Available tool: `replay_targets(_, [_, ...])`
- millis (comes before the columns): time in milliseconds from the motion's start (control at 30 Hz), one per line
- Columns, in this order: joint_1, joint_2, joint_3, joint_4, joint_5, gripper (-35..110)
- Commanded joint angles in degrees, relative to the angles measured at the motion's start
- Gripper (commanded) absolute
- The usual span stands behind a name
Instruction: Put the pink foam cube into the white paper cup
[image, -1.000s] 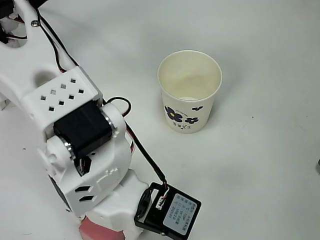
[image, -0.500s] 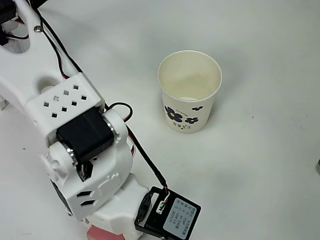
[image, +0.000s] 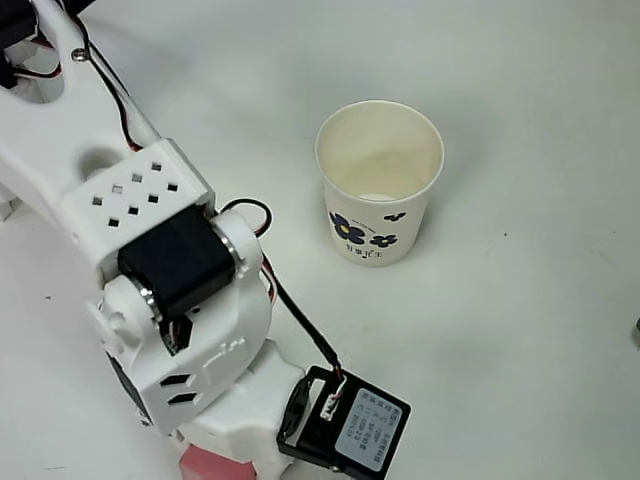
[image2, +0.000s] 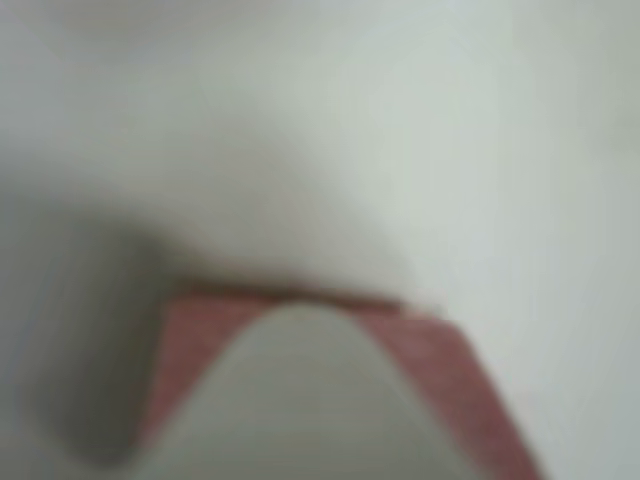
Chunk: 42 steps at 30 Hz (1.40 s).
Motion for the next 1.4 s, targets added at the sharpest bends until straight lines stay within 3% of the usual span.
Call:
replay_targets(0, [-0.44, 5.10, -13.54, 5.80, -0.35, 16])
replay_targets(767, [-16.44, 5.98, -36.56, 25.93, 3.60, 16])
replay_targets(1367, [-31.03, 21.01, -21.97, 26.02, 17.23, 16])
